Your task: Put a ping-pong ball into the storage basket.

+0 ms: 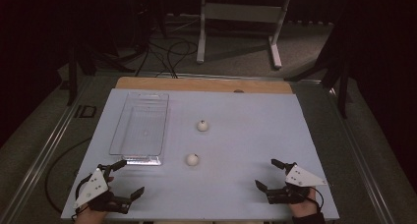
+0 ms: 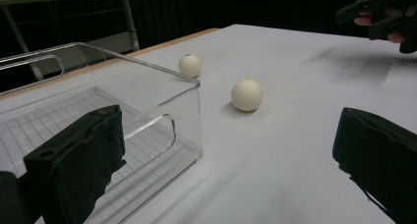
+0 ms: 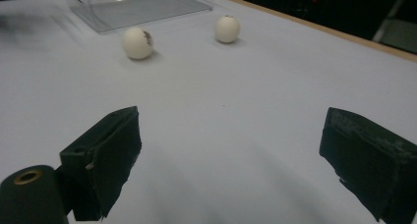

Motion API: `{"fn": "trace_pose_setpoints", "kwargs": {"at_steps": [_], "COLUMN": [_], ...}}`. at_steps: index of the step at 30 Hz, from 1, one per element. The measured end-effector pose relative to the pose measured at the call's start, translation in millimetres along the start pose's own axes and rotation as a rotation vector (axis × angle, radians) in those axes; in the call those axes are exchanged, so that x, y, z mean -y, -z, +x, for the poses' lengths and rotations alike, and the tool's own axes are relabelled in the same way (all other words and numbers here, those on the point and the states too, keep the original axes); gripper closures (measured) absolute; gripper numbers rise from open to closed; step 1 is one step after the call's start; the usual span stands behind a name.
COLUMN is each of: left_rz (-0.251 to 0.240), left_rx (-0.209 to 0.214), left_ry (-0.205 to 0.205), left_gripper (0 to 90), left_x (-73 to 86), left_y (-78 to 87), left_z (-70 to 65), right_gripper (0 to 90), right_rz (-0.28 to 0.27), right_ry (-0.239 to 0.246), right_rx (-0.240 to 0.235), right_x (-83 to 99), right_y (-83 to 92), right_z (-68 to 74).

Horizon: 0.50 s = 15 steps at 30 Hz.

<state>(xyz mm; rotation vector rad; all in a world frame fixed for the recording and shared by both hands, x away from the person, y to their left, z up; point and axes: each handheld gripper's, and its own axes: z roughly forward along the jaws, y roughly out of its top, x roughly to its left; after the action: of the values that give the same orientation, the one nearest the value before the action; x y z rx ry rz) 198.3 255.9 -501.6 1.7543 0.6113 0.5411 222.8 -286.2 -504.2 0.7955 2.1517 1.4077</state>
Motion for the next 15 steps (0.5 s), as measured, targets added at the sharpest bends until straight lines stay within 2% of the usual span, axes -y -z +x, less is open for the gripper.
{"fn": "trace_pose_setpoints", "kwargs": {"at_steps": [4, 8, 15], "left_rz": [-0.001, -0.003, -0.002], "left_rx": [0.003, 0.003, -0.005], "left_ry": [0.001, 0.003, 0.011], "left_gripper": [0.2, 0.2, 0.2], "left_x": [-0.2, -0.8, -2.6], "left_y": [0.4, 0.7, 2.1], "left_z": [0.0, -0.1, 0.9], "right_gripper": [8.4, 8.4, 8.4], "right_rz": [-0.002, -0.01, -0.009], "right_ry": [0.013, 0.004, 0.012], "right_rx": [0.014, 0.01, 0.029], "right_x": [0.0, -0.7, -2.1], "right_y": [-0.1, 0.2, 1.8], "right_z": [0.6, 1.3, 1.6]}}
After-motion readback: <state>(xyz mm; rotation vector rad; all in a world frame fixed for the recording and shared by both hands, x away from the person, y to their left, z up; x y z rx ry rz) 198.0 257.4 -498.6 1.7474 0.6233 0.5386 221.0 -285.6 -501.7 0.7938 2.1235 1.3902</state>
